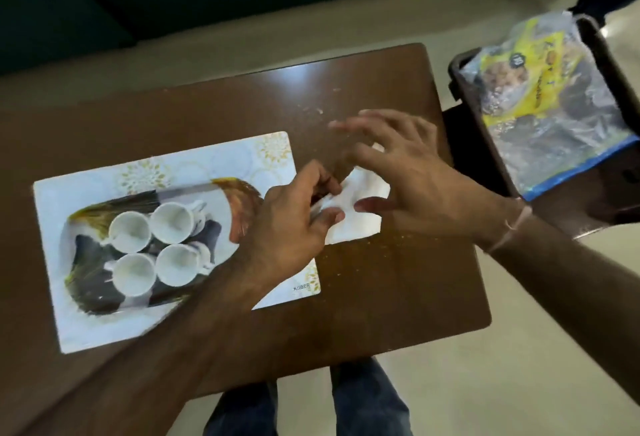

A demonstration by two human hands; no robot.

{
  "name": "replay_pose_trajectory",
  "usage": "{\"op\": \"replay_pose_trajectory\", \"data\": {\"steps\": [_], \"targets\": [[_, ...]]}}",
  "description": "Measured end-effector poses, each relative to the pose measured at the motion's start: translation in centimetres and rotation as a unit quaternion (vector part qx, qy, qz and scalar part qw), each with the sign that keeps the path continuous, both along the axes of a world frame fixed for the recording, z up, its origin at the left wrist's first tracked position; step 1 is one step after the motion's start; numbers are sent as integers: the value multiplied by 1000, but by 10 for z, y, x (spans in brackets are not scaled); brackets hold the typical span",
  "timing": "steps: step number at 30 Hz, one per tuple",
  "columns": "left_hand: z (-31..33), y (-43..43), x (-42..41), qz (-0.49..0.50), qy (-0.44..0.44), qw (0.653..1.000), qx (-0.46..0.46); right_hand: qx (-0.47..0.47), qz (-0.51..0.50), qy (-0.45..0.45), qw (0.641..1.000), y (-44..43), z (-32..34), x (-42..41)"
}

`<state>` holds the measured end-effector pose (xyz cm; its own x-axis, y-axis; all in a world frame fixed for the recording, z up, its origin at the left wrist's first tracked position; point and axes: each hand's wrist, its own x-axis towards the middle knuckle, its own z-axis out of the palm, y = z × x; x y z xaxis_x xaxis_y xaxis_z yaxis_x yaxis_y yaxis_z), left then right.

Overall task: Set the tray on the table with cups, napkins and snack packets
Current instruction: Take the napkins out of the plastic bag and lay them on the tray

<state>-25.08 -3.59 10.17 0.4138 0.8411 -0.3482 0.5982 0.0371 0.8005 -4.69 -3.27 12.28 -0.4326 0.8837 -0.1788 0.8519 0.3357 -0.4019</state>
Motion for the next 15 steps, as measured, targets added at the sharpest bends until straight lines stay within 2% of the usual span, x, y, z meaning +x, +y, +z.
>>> {"op": "replay_pose_trajectory", "data": {"steps": [3, 6, 12, 15], "targets": [[-2, -1, -33, 11, 15, 999, 35, -74, 101, -31, 992, 27, 2, -35], [-3, -4, -61, 28, 6, 998, 60, -130, 135, -18, 982, 41, 2, -63], [-6, -13, -105, 62, -31, 994, 85, -118, 209, -47, 970, 47, -3, -95], [-11, -26, -121, 77, -31, 995, 57, -190, 165, 37, 967, 49, -2, -102]]}}
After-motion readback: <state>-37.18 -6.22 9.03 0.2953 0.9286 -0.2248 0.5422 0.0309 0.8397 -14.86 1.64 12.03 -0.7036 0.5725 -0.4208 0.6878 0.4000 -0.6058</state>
